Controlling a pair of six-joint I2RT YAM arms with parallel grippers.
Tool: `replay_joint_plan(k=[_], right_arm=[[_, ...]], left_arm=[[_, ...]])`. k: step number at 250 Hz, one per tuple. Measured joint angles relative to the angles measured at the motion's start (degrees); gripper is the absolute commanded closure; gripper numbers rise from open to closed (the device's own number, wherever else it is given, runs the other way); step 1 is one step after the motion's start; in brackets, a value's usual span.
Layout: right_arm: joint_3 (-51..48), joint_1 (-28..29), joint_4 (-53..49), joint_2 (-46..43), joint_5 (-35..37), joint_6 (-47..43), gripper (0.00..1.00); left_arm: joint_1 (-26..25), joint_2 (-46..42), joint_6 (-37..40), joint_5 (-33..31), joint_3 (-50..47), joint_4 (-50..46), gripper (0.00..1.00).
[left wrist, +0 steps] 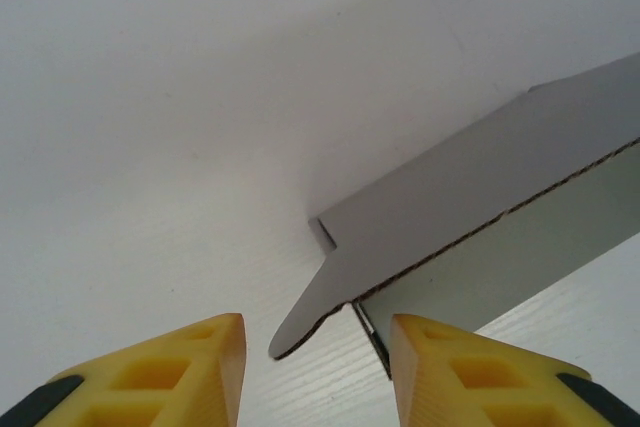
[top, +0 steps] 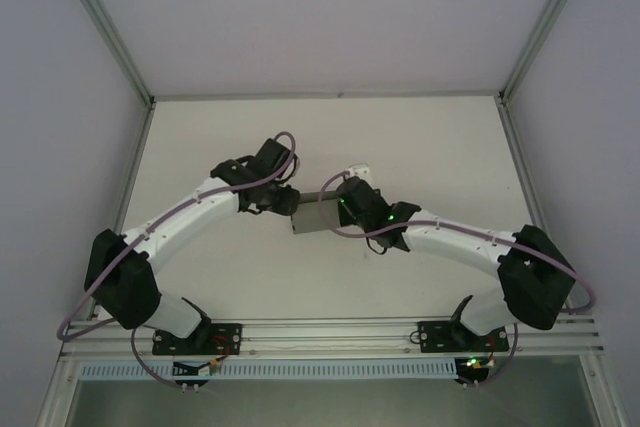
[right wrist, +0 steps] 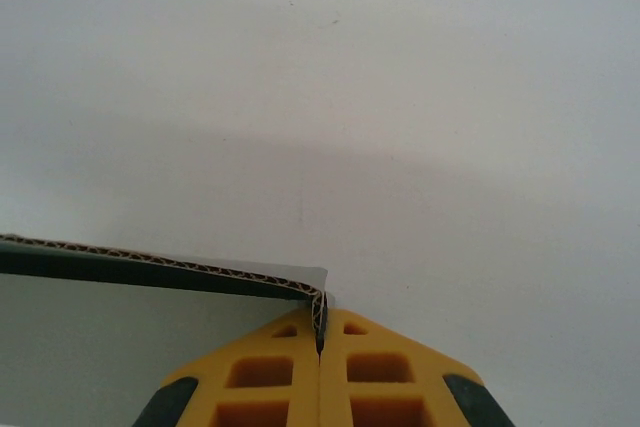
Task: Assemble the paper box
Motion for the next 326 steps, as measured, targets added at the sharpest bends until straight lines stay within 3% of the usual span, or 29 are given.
replay_joint_plan(k=[86, 146, 243, 326], right_arm=[[-0.33, 0.20, 0.17, -0.13, 0.04, -1.31, 1.00], [-0.24, 0.59, 0.04, -0.02, 0.52, -1.01, 1.00], [0.17, 3.04, -1.38, 0.79, 5.07, 4.79, 1.00], [-0.76, 3.78, -0.72, 0.37, 6.10, 6.43, 1.00]], left_arm=[[0.20, 1.38, 1.38, 1.57, 0.81, -0.09, 0.91], [0.20, 0.70, -0.96, 1.57, -0.48, 0.92, 0.95], [-0.96, -4.44, -15.23, 2.05, -7.82, 8.94, 0.99], [-1.81, -4.44, -20.44, 1.03, -7.80, 8.83, 1.00]])
